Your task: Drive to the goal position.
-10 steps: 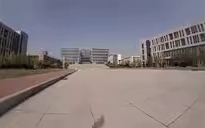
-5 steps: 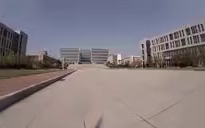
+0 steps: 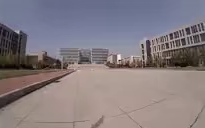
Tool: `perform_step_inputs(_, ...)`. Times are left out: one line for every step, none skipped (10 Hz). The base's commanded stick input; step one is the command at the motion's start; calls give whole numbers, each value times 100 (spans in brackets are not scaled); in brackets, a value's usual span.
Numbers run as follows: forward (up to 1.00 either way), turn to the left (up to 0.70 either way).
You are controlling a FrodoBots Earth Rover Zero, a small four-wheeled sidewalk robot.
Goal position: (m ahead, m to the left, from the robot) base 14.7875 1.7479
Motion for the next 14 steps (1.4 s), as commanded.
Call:
perform_step_inputs(100, 1)
perform_step_inputs(100, 1)
perform_step_inputs(100, 1)
perform_step_inputs(100, 1)
perform_step_inputs(100, 1)
perform_step_inputs(100, 1)
perform_step_inputs(100, 1)
perform_step_inputs(100, 1)
perform_step_inputs(100, 1)
perform_step_inputs(100, 1)
perform_step_inputs(100, 1)
perform_step_inputs(100, 1)
perform_step_inputs(100, 1)
perform_step_inputs(100, 1)
